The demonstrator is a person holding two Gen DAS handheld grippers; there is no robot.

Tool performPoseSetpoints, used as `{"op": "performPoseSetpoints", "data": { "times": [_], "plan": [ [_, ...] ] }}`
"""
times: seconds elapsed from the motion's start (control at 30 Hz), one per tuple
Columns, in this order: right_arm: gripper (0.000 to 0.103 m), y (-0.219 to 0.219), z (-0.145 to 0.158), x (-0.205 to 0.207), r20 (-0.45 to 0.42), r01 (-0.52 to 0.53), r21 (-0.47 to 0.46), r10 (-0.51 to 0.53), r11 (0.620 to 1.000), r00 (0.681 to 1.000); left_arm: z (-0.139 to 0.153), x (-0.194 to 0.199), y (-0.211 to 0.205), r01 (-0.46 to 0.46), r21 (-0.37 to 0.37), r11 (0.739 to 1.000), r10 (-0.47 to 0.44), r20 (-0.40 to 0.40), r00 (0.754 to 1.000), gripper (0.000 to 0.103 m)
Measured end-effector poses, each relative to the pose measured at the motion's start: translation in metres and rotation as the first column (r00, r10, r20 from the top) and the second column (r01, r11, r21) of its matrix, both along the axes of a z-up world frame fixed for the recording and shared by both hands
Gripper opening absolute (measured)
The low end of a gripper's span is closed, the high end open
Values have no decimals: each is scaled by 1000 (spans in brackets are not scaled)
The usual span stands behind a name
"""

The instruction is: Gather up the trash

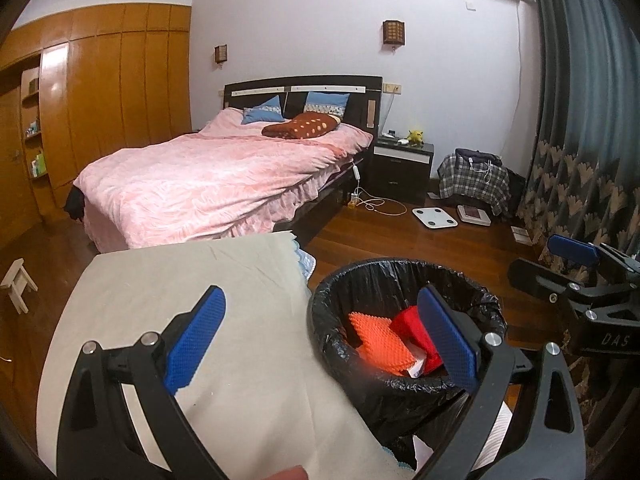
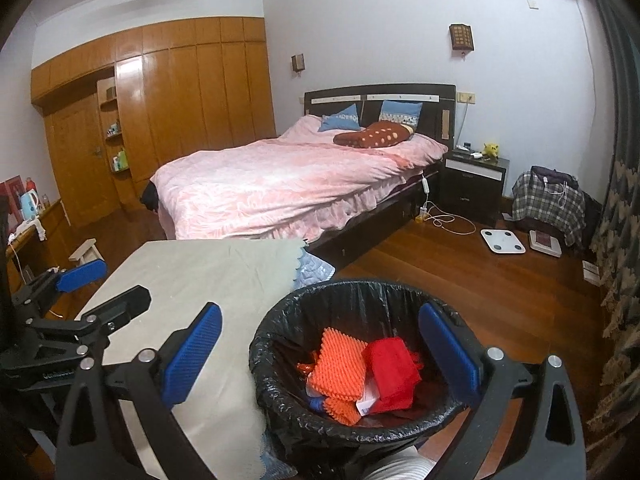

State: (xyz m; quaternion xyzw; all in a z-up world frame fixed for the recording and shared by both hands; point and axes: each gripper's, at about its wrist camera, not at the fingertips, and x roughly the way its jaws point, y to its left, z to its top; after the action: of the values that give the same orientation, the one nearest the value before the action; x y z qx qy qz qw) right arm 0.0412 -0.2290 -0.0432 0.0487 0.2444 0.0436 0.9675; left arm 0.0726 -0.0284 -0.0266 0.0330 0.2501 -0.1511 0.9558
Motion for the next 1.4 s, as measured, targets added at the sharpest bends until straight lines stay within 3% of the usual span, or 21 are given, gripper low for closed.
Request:
{"op": "performPoseSetpoints", "data": {
  "times": [1.4],
  "plan": [
    [97, 2, 0, -4, 8, -2, -4, 2, 1000, 1000, 5, -5, 4, -13, 6, 1000, 13, 19, 1000, 94]
  ]
}}
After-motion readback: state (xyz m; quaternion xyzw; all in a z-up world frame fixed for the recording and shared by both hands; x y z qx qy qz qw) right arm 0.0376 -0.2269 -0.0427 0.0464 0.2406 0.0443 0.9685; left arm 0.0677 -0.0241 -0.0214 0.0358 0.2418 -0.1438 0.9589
